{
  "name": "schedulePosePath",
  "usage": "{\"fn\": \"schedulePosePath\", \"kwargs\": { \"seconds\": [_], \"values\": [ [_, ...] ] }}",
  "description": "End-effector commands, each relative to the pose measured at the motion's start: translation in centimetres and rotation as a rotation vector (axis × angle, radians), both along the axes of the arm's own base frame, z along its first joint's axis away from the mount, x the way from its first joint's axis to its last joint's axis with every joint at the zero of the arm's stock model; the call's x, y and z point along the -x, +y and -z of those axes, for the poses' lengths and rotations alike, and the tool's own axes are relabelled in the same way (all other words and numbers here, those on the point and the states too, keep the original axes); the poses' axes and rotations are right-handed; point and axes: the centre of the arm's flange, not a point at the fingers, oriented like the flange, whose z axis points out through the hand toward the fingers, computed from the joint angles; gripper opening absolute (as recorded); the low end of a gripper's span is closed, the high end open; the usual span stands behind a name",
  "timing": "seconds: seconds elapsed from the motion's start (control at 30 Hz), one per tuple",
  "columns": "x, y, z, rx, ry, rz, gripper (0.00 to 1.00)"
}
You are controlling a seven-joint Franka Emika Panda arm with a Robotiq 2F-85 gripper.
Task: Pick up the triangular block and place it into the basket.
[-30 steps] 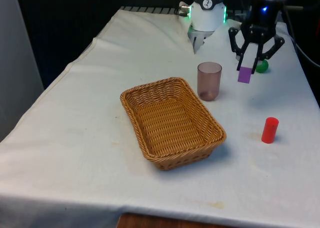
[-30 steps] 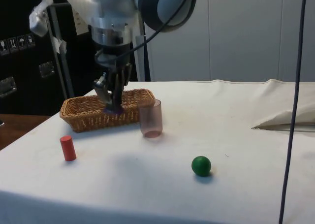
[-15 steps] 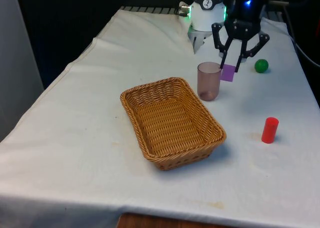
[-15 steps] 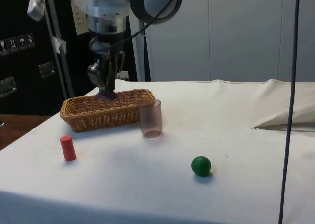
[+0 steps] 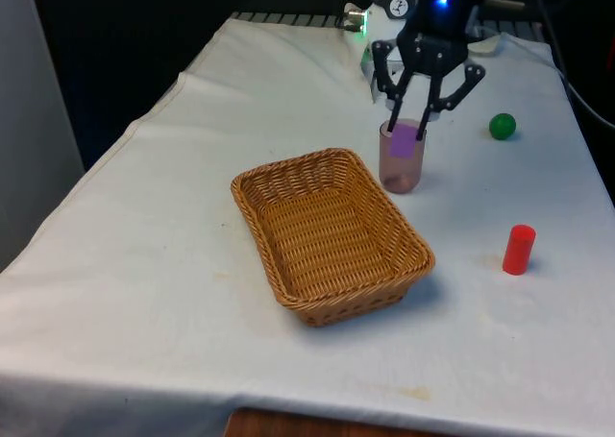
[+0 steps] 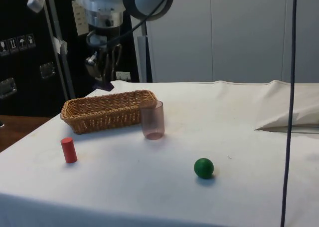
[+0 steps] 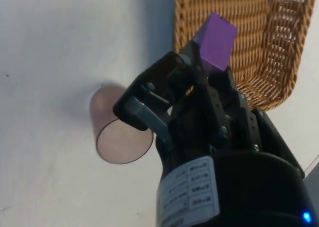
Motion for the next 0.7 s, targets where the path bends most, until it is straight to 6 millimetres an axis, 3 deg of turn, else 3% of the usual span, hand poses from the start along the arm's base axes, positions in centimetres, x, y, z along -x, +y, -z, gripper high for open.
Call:
{"fn": "schedulePosePath", "kwargs": {
  "seconds": [0.0,0.2,0.47,0.5,0.67],
  "values": [
    [-0.3,-0.3,0.1,-0.008,-0.001,-0.004,0.33],
    [-1.2,-1.8,0.4,0.016,-0.007,0.007,0.33],
    [-2.9,-4.7,3.3,0.006,-0.018,0.018,0.33],
    [-2.8,-4.5,2.9,0.021,-0.019,0.021,0.33],
    [-3.7,-6.2,5.3,0.004,-0.021,0.024,0.33]
  ]
}}
